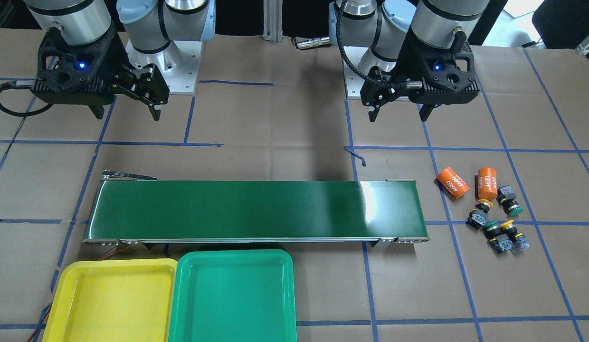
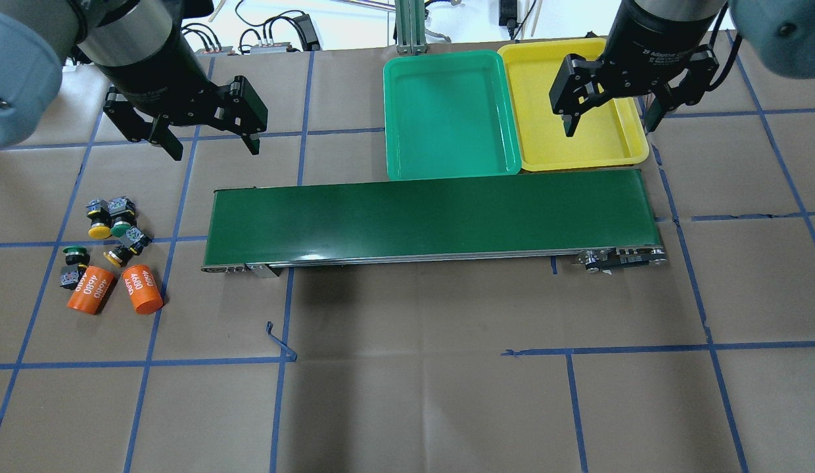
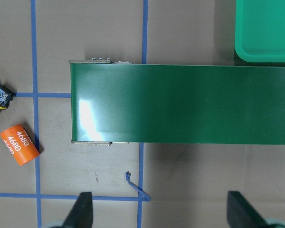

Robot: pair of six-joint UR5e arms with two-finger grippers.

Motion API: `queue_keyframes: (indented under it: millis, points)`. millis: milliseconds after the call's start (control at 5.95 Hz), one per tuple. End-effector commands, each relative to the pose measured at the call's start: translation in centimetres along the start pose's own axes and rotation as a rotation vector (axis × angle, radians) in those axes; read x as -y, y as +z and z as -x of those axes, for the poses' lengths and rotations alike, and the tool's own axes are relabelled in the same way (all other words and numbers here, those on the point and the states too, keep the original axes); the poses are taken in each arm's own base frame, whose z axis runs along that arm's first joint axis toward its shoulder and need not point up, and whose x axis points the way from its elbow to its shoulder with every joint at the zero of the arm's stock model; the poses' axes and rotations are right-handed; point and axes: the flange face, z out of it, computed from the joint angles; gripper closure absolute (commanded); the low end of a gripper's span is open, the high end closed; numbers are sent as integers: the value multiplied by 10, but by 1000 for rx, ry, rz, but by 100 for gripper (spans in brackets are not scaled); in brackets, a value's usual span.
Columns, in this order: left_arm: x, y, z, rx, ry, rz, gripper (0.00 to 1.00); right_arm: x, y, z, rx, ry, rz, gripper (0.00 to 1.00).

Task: Sort buttons by color to trays
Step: 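Move the left gripper down to the pile of orange cylinders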

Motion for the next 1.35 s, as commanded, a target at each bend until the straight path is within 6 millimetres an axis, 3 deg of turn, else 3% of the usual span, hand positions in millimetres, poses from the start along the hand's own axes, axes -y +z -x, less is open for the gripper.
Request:
queue_keyframes:
  millis: [0, 336, 504, 673, 841, 1009, 1177]
  points:
    - [0, 0, 1, 6, 13, -2, 2, -1, -1, 0, 2, 0, -1, 0]
    - [2, 9, 8, 1, 23, 15, 2, 0, 0, 2, 23, 2, 2, 0]
    - [7, 8, 41, 1, 68, 14, 2, 0, 0, 2, 23, 0, 2, 0]
    - [14, 11, 98, 13, 71, 30, 2, 0, 0, 2, 23, 5, 1, 0]
    - [15, 22, 150, 11, -37, 48, 2, -1, -1, 2, 17, 6, -1, 0]
    - [8, 44, 194, 3, -196, 86, 2, -1, -2, 1, 15, 8, -2, 0]
    - [8, 86, 230, -1, -273, 90, 3, -2, -1, 3, 20, 8, -1, 0]
